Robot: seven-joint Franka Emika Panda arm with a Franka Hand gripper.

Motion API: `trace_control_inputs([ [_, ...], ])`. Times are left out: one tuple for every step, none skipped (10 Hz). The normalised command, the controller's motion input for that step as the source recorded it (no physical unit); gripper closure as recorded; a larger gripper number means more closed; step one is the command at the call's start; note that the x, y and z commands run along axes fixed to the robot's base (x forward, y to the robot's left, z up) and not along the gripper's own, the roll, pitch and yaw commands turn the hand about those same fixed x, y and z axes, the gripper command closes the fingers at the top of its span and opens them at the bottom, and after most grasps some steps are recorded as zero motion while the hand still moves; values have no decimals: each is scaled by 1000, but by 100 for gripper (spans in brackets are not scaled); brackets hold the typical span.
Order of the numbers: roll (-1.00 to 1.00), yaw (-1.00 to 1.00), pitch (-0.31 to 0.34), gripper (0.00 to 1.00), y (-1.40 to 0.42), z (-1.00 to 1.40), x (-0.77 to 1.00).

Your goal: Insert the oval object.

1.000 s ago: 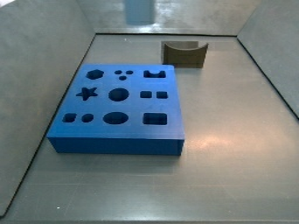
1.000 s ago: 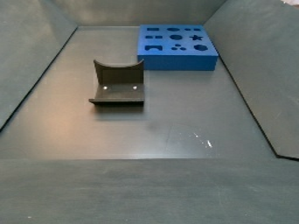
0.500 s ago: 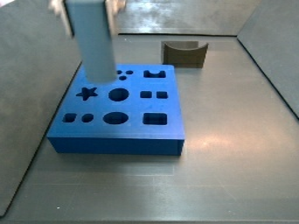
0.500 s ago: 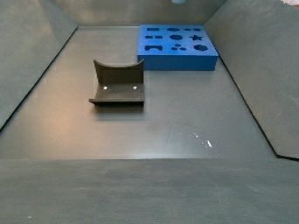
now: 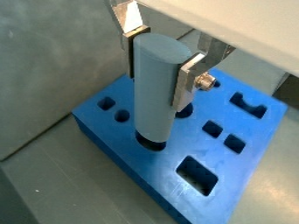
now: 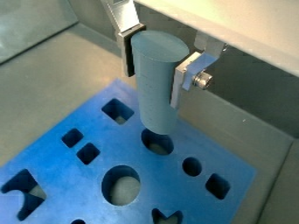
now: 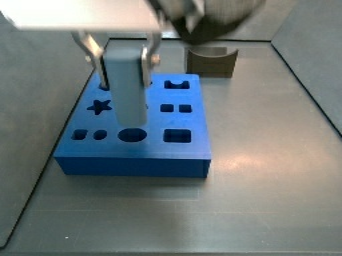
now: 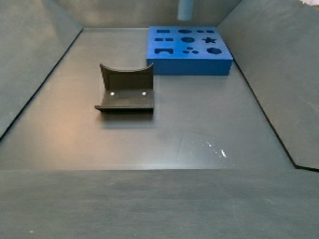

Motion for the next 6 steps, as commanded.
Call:
trace_control_inputs([
  [100, -71, 0, 100, 31, -371, 49],
  [14, -43, 0, 100, 183, -74, 0],
  [61, -51, -21, 100, 100, -74, -9],
  [64, -97, -6, 100, 0, -186, 6],
  [30, -103, -99, 100, -3, -411, 74],
  [0, -97, -139, 100, -20, -489, 109],
])
